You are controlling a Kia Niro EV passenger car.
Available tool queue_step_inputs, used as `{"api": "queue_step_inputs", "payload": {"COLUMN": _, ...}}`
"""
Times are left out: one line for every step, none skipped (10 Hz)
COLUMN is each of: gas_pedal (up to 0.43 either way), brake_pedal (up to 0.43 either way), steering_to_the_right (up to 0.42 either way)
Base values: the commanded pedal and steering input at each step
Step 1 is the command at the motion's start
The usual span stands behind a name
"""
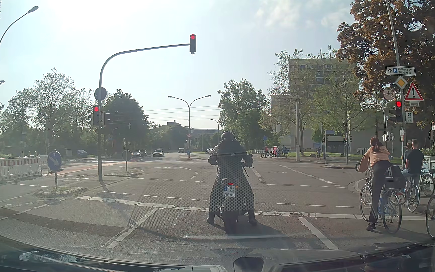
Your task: Follow the waypoints while adhering to traffic rules and regulations
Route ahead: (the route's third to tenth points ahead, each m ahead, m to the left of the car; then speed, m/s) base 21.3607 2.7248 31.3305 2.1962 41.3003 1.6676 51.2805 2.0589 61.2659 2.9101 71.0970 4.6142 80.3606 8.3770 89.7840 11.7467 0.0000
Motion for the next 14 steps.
{"api": "queue_step_inputs", "payload": {"gas_pedal": 0.000, "brake_pedal": 0.238, "steering_to_the_right": 0.005}}
{"api": "queue_step_inputs", "payload": {"gas_pedal": 0.000, "brake_pedal": 0.238, "steering_to_the_right": 0.005}}
{"api": "queue_step_inputs", "payload": {"gas_pedal": 0.000, "brake_pedal": 0.238, "steering_to_the_right": 0.005}}
{"api": "queue_step_inputs", "payload": {"gas_pedal": 0.000, "brake_pedal": 0.238, "steering_to_the_right": 0.005}}
{"api": "queue_step_inputs", "payload": {"gas_pedal": 0.000, "brake_pedal": 0.238, "steering_to_the_right": 0.005}}
{"api": "queue_step_inputs", "payload": {"gas_pedal": 0.000, "brake_pedal": 0.238, "steering_to_the_right": 0.005}}
{"api": "queue_step_inputs", "payload": {"gas_pedal": 0.000, "brake_pedal": 0.238, "steering_to_the_right": 0.005}}
{"api": "queue_step_inputs", "payload": {"gas_pedal": 0.000, "brake_pedal": 0.244, "steering_to_the_right": 0.005}}
{"api": "queue_step_inputs", "payload": {"gas_pedal": 0.000, "brake_pedal": 0.238, "steering_to_the_right": 0.005}}
{"api": "queue_step_inputs", "payload": {"gas_pedal": 0.000, "brake_pedal": 0.238, "steering_to_the_right": 0.004}}
{"api": "queue_step_inputs", "payload": {"gas_pedal": 0.000, "brake_pedal": 0.238, "steering_to_the_right": 0.005}}
{"api": "queue_step_inputs", "payload": {"gas_pedal": 0.000, "brake_pedal": 0.238, "steering_to_the_right": 0.005}}
{"api": "queue_step_inputs", "payload": {"gas_pedal": 0.000, "brake_pedal": 0.238, "steering_to_the_right": 0.005}}
{"api": "queue_step_inputs", "payload": {"gas_pedal": 0.000, "brake_pedal": 0.238, "steering_to_the_right": 0.005}}
